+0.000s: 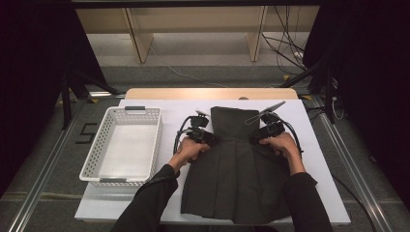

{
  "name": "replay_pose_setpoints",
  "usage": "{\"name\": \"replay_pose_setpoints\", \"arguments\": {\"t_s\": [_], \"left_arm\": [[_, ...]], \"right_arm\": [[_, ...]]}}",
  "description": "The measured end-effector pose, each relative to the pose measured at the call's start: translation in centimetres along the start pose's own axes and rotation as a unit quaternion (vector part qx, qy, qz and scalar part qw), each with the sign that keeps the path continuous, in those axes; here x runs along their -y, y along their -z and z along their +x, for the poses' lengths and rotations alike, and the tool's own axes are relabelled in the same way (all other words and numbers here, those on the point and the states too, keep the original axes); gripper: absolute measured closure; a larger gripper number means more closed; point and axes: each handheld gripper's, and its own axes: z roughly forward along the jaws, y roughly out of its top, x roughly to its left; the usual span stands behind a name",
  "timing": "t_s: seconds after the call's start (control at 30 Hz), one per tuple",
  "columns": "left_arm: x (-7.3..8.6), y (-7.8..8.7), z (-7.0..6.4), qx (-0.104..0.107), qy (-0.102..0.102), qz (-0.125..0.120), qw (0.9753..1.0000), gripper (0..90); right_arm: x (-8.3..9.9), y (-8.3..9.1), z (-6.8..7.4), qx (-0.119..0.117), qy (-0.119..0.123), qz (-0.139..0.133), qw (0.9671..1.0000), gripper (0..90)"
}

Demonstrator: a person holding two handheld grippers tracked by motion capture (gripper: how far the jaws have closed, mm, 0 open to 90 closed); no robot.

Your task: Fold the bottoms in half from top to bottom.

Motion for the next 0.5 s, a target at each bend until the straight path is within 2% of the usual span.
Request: {"name": "replay_pose_setpoints", "arguments": {"t_s": [0.13,0.2,0.23,0.3,0.4,0.5], "left_arm": [[0.0,0.2,-0.2,-0.003,-0.013,-0.002,0.9999,80.0],[-0.1,0.4,-0.7,-0.011,-0.027,-0.004,0.9996,80.3],[-0.2,0.6,-0.9,-0.014,-0.034,-0.005,0.9993,80.5],[-0.5,1.0,-1.2,-0.012,-0.035,-0.014,0.9992,80.6],[-1.0,1.8,-1.4,-0.008,-0.045,-0.030,0.9985,80.7],[-2.0,2.2,-1.9,-0.021,-0.061,-0.032,0.9974,80.5]], "right_arm": [[0.1,0.1,0.1,-0.019,0.003,-0.005,0.9998,68.9],[0.2,0.5,0.4,-0.017,0.017,-0.014,0.9996,75.2],[0.3,0.7,0.6,-0.014,0.030,-0.018,0.9993,76.5],[0.3,1.3,0.8,-0.015,0.044,-0.025,0.9986,77.7],[0.3,2.4,0.6,-0.030,0.047,-0.046,0.9974,78.5],[0.2,3.1,0.8,-0.026,0.050,-0.062,0.9965,78.7]]}}
